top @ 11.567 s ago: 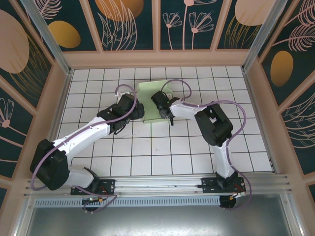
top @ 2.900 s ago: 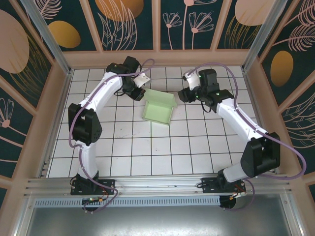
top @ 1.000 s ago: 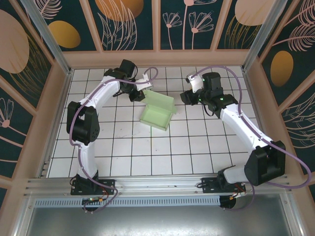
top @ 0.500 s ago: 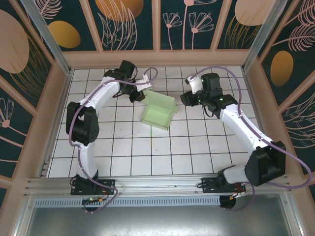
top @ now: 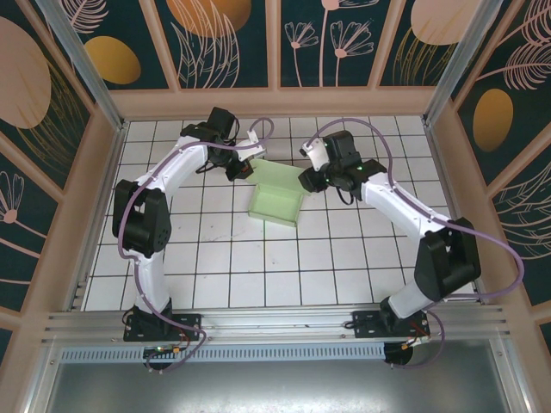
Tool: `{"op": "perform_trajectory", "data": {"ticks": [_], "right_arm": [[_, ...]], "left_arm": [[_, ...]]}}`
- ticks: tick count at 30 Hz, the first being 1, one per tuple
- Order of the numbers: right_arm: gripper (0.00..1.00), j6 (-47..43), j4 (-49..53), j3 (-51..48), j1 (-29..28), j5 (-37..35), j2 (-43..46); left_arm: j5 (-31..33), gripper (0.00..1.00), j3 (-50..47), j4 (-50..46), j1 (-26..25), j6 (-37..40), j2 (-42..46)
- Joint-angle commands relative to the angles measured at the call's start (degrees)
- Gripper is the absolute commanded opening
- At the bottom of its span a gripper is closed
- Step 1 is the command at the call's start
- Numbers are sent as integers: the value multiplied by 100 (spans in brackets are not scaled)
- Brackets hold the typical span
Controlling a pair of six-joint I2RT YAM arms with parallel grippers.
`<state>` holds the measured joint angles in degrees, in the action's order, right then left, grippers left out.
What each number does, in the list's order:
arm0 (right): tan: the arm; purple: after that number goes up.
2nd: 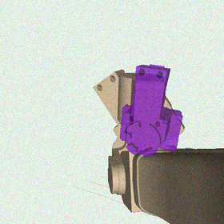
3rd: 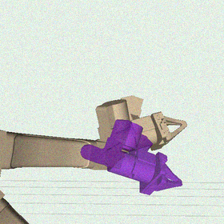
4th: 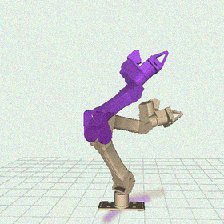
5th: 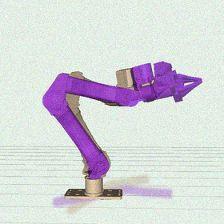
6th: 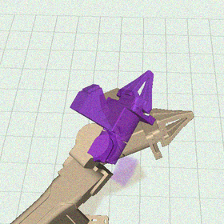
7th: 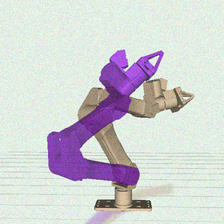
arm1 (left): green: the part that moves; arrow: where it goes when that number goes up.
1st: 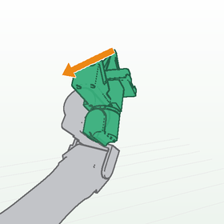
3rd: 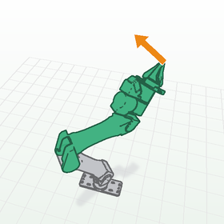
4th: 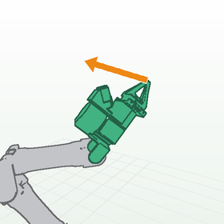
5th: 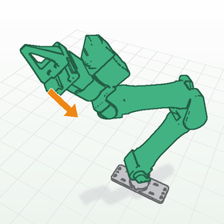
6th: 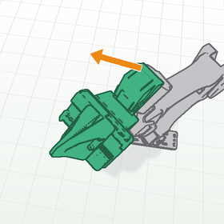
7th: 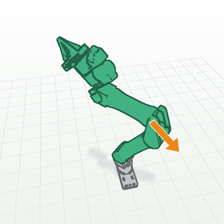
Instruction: Fold the paper box
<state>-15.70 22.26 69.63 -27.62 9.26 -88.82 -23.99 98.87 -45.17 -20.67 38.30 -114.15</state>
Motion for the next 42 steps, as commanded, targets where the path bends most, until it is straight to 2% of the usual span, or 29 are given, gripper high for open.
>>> {"op": "perform_trajectory", "data": {"ticks": [1, 5, 22, 24, 26, 32, 36, 42], "right_arm": [[36, -244, 186, 190, 139, 250, -159], [22, -576, 612, 266, 284, 425, -373], [20, -754, 525, 406, 478, 1049, -795], [6, -768, 550, 418, 501, 1104, -822], [0, -776, 577, 421, 510, 1135, -846], [0, -851, 683, 429, 500, 1295, -842], [8, -744, 554, 411, 503, 1141, -841], [13, -606, 349, 384, 511, 1028, -857]], "left_arm": [[-41, 0, -73, 71, 19, 19, 170], [-58, 0, -104, 122, 19, -43, 155], [-79, 0, -57, 93, 19, -86, 147], [-70, 0, -52, 81, 19, -86, 140], [-73, 0, -51, 87, 13, -92, 149], [-113, 0, -41, 74, 19, -97, 146], [-140, 0, -17, 67, 19, -111, 142], [-112, 0, -24, 25, 19, -72, 156]]}}
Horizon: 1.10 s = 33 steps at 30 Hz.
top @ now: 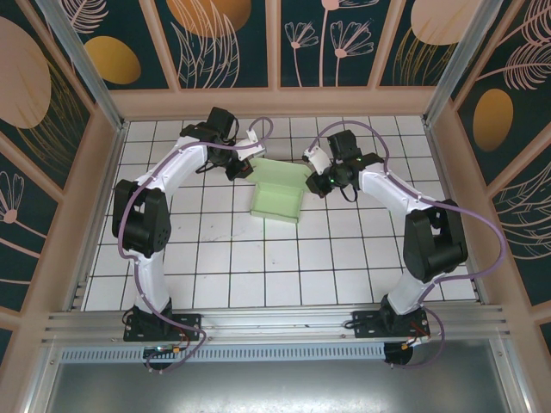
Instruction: Fold the paper box
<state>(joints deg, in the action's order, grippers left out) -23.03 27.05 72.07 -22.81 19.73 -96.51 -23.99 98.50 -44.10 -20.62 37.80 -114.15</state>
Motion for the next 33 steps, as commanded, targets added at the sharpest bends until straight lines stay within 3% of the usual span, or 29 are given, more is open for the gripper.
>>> {"op": "perform_trajectory", "data": {"ticks": [1, 5, 12, 19, 25, 33], "right_arm": [[13, 142, -127, 146, 26, -38, -95], [0, 129, -86, 177, 31, -99, -80], [0, 789, -529, 102, -56, -743, 168], [0, 2162, -1144, -95, -238, -1509, 441], [0, 3024, -1161, -79, -381, -1935, 352], [0, 4058, -1364, -202, -505, -2280, 318]], "left_arm": [[-106, 0, 5, -84, 14, -11, 156], [-114, 0, 16, -87, 10, -23, 156], [-284, 0, 84, 114, 14, -826, 163], [-173, 0, -621, 1299, 6, -2736, 653], [103, 0, -1021, 1911, -11, -3876, 845], [132, 0, -1212, 2505, -141, -4466, 850]]}}
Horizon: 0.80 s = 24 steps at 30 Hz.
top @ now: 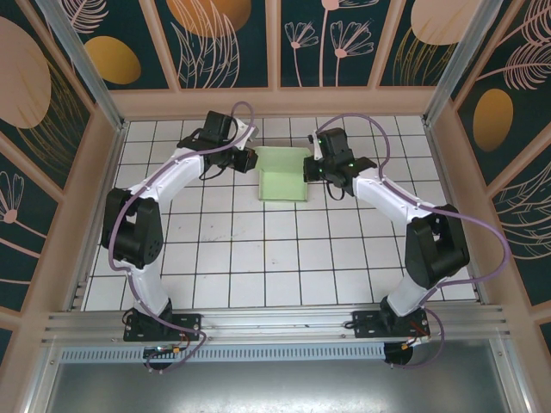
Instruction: Fold the paper box
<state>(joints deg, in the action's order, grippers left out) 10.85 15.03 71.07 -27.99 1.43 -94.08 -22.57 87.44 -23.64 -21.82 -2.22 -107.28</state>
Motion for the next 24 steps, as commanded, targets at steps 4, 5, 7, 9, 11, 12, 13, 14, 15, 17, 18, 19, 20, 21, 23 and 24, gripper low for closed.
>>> {"op": "perform_trajectory", "data": {"ticks": [4, 5, 7, 9, 11, 12, 13, 14, 15, 17, 18, 19, 20, 21, 23, 24], "right_arm": [[0, 971, -219, -121, -15, -641, -10], [0, 1009, -244, -128, -28, -646, -28], [0, 1136, -310, -144, -44, -767, -77], [0, 1225, -379, -159, -56, -859, -148], [0, 1332, -484, -190, -86, -953, -210], [0, 1378, -517, -190, -95, -967, -231], [0, 1422, -570, -200, -114, -988, -262], [0, 1450, -626, -209, -134, -994, -296], [0, 1490, -648, -204, -150, -1018, -327], [0, 1549, -689, -197, -176, -1046, -399], [0, 1583, -715, -201, -181, -1079, -417], [0, 1599, -755, -223, -189, -1088, -426], [0, 1612, -797, -254, -198, -1092, -427], [0, 1622, -849, -291, -196, -1093, -427], [0, 1626, -935, -361, -190, -1097, -439], [0, 1639, -949, -386, -183, -1109, -452]], "left_arm": [[119, 0, -134, 645, -59, -678, 30], [144, 0, -122, 671, -67, -766, -22], [194, 0, -147, 771, -92, -943, -77], [209, 0, -134, 858, -124, -1136, -147], [294, 0, -64, 877, -159, -1361, -254], [312, 0, -46, 907, -185, -1451, -289], [355, 0, -32, 954, -214, -1550, -313], [404, 0, -27, 1027, -263, -1664, -341], [432, 0, -26, 1083, -298, -1734, -361], [555, 0, 26, 1141, -400, -1863, -423], [618, 0, 59, 1142, -436, -1917, -459], [683, 0, 88, 1150, -469, -1955, -489], [745, 0, 101, 1172, -497, -1989, -510], [799, 0, 97, 1192, -513, -2018, -521], [952, 0, 74, 1253, -546, -2099, -512], [1010, 0, 40, 1296, -551, -2147, -500]]}}
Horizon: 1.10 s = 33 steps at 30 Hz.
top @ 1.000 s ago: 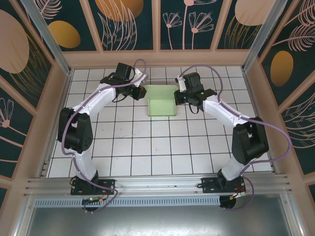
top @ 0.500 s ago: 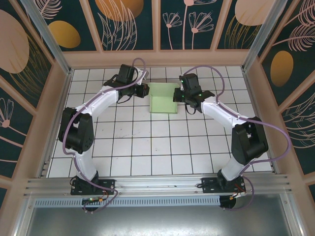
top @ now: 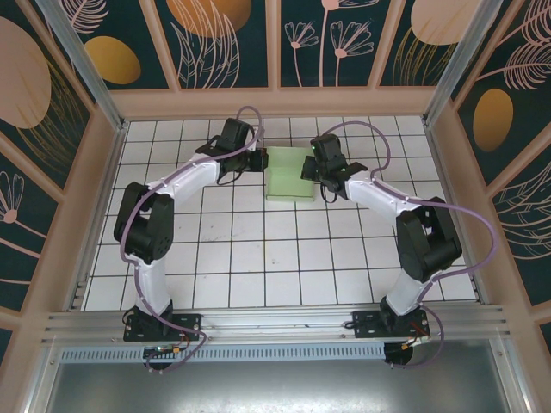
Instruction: Fold the paper box
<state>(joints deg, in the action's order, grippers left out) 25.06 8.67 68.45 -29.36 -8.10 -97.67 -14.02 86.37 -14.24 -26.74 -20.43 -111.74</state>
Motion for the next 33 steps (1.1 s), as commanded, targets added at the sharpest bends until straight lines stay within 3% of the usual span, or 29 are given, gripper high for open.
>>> {"op": "perform_trajectory", "data": {"ticks": [1, 7, 15, 33], "right_arm": [[0, 216, -343, -150, -43, -152, -103], [0, 298, -437, -235, -49, -30, -143], [0, 249, -739, -577, -77, -22, -87], [0, -207, -2032, -1759, -452, -326, 558]], "left_arm": [[190, 0, 102, 430, -68, -387, -34], [242, 0, 29, 576, -110, -857, -86], [314, 0, -320, 865, -164, -794, 28], [473, 0, -2509, 3297, -366, -875, 1024]]}}
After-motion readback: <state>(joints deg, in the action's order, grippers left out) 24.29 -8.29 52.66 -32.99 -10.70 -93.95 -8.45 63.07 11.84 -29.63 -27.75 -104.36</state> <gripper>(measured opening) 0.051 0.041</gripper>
